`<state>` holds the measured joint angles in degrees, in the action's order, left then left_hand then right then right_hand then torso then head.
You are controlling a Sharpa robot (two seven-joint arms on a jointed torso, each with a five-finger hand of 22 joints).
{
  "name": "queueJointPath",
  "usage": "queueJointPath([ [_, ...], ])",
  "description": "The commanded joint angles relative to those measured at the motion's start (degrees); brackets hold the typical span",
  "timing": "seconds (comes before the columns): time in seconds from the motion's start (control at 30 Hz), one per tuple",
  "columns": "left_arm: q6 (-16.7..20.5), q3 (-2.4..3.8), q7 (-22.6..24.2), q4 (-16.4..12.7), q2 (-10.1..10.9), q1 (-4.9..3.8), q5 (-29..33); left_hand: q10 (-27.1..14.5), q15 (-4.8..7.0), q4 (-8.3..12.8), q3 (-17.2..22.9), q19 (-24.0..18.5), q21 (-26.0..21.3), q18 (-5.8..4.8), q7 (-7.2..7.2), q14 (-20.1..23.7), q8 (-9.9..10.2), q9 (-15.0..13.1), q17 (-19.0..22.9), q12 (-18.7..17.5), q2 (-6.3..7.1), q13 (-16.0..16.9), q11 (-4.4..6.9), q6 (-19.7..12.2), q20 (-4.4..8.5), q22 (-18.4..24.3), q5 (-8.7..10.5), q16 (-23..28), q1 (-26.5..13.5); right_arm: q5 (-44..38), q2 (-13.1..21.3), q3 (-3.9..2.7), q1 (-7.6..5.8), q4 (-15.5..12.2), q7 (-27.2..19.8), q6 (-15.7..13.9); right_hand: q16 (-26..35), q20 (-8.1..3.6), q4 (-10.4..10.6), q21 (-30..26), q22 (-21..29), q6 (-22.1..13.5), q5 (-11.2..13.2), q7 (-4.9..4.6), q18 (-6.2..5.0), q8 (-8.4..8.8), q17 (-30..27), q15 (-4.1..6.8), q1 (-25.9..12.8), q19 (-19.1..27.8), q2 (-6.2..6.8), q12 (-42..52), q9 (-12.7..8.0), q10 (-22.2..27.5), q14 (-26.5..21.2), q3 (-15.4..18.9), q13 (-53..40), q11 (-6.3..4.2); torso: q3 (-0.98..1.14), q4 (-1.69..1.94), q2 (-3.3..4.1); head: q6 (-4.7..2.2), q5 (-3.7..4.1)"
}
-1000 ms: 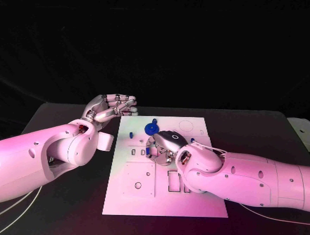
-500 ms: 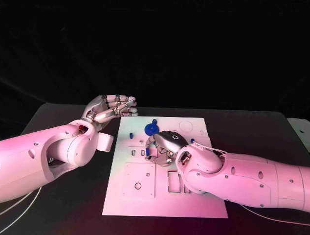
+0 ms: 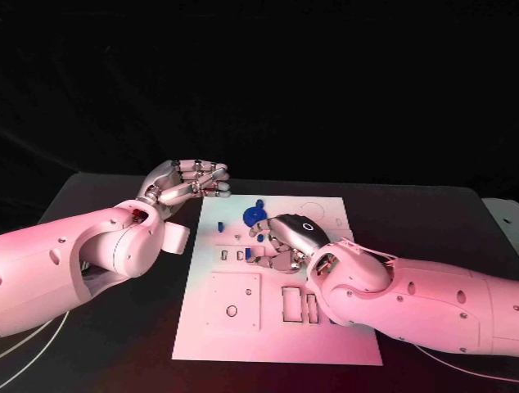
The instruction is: Assemble the parts on the task board
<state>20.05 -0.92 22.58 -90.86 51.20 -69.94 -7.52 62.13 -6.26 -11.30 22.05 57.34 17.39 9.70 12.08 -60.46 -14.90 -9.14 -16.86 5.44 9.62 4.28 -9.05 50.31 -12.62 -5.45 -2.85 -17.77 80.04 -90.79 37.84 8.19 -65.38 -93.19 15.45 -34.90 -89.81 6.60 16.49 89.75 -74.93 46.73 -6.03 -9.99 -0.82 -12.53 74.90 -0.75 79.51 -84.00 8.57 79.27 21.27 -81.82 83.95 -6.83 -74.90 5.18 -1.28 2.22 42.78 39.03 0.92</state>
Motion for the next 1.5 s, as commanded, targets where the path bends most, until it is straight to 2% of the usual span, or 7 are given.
queueJointPath([
  [0.03, -3.74, 0.03, -5.3, 0.52, -0.01, -0.03, -4.92, 2.66, 1.12, -1.61, -0.52, 2.57, 1.35, 0.98, -0.5, -3.33, -0.58, -0.27, -1.18, 0.79, -0.06, 0.31, 0.91, 1.09, 1.21, -0.53, -0.13, -1.45, -2.14, 9.11, 2.44, -0.27, -1.1, -1.53, -13.0, -7.26, 0.27, 0.25, -0.1, 0.25, -15.07, 1.43, -1.51, 0.22, 0.82, -1.17, 13.98, -0.07, 1.18, -6.0, -0.37, -0.53, 0.19, 0.51, 5.76, -0.65, -6.7, -0.2, 0.02, -0.26, -0.22, -0.2, -0.39],
  [0.33, -12.36, 0.04, -20.87, 1.81, -0.39, -0.14, -18.57, 11.19, 5.73, -5.14, -4.9, 15.44, 9.95, 0.79, -2.87, -20.04, -2.06, -2.04, -11.79, 3.67, -0.59, 3.1, 4.24, 3.75, 6.68, -4.25, -0.06, -13.33, -8.51, 29.56, 10.74, -0.59, -5.69, -4.02, -20.86, -4.64, 0.34, -0.69, 0.01, 0.25, -15.07, 4.59, -5.28, 1.5, 0.82, -5.03, 13.88, 0.97, 1.09, -6.0, -1.21, -0.26, 1.36, 0.17, 5.73, -1.7, -6.79, -1.37, 0.36, -0.69, -1.08, 0.07, -1.03],
  [0.73, -26.93, 0.02, -43.64, 5.04, -4.96, -3.88, -37.81, 6.48, 7.22, -5.74, -16.39, 11.24, 31.4, 0.73, -4.5, -23.6, -11.67, -9.38, -55.11, 24.05, -5.76, 21.74, 5.95, -0.49, 8.37, -18.53, -0.17, -57.8, -11.38, 37.56, 16.79, -0.65, -7.72, -4.42, -19.7, -1.53, 0.48, -0.96, 0.03, 0.25, -15.07, 4.76, -6.33, 1.76, 0.82, -5.95, 13.57, 1.23, 0.64, -6.0, -0.96, -0.57, 1.87, 0.29, 5.65, -1.76, -6.54, -1.63, 0.88, -1.02, -2.23, 0.69, -1.84],
  [0.8, -28.73, 0.01, -45.94, 5.74, -6.02, -4.37, -40.17, 6.39, 8.56, -5.48, -18.34, 15.91, 44.13, -1.23, -5.63, -26.96, -16.08, -11.9, -64.18, 32.72, -6.64, 28.05, 6.93, 0.09, 8.9, -34.59, -0.39, -65.67, -9.94, 37.55, 17.04, -0.65, -7.78, -4.29, -19.35, -1.23, 0.51, -1.03, 0.0, 0.25, -15.07, 4.42, -6.99, 1.78, 0.82, -6.1, 13.52, 1.28, 0.55, -6.0, -0.9, -0.64, 2.02, 0.31, 5.64, -1.85, -6.49, -1.67, 0.92, -1.02, -2.32, 0.84, -1.85],
  [1.17, -34.68, -0.67, -51.49, 9.02, -10.78, -6.84, -49.08, 4.74, 9.16, -5.53, -23.0, 20.63, 54.78, -3.52, -6.91, -27.62, -23.85, -18.19, -66.54, 48.66, -9.27, 42.48, 8.13, -2.24, 10.22, -50.09, -0.09, -67.44, -11.3, 36.69, 17.38, -0.64, -7.86, -3.64, -17.73, -0.32, 0.65, -1.12, 0.04, 0.25, -15.07, 3.93, -8.21, 1.76, 0.82, -6.42, 13.24, 1.33, 0.31, -6.0, -0.72, -0.74, 2.3, 0.33, 5.57, -2.03, -6.4, -1.69, 1.03, -0.98, -2.35, 1.49, -2.07],
  [1.47, -35.81, -1.4, -52.43, 11.5, -13.66, -7.58, -50.17, -0.52, 9.1, -5.41, -23.42, 21.44, 53.36, -3.15, -6.57, -28.4, -24.31, -19.51, -69.59, 44.17, -11.32, 37.43, 7.89, -4.58, 10.44, -47.57, -0.15, -69.58, -9.92, 36.02, 17.34, -0.63, -7.87, -3.29, -16.74, -0.06, 0.73, -1.17, 0.02, 0.25, -15.07, 3.55, -9.72, 1.77, 0.82, -6.75, 13.09, 1.36, 0.19, -6.0, -0.49, -0.91, 2.56, 0.4, 5.53, -2.34, -6.27, -1.7, 0.93, -0.91, -2.4, 1.7, -2.18],
  [1.5, -36.0, -1.49, -52.48, 11.75, -13.92, -7.6, -50.16, -1.14, 8.99, -5.43, -23.15, 25.24, 59.06, -5.0, -6.43, -28.02, -24.29, -19.72, -68.58, 43.93, -11.63, 37.19, 7.72, -5.1, 10.42, -58.05, -0.13, -68.78, -9.38, 35.98, 17.33, -0.63, -7.87, -3.27, -16.67, -0.06, 0.78, -1.17, 0.04, 0.25, -15.07, 3.5, -9.9, 1.76, 0.82, -6.79, 12.98, 1.36, 0.13, -6.0, -0.5, -0.9, 2.6, 0.39, 5.5, -2.39, -6.28, -1.7, 0.93, -0.91, -2.4, 1.7, -2.18],
])
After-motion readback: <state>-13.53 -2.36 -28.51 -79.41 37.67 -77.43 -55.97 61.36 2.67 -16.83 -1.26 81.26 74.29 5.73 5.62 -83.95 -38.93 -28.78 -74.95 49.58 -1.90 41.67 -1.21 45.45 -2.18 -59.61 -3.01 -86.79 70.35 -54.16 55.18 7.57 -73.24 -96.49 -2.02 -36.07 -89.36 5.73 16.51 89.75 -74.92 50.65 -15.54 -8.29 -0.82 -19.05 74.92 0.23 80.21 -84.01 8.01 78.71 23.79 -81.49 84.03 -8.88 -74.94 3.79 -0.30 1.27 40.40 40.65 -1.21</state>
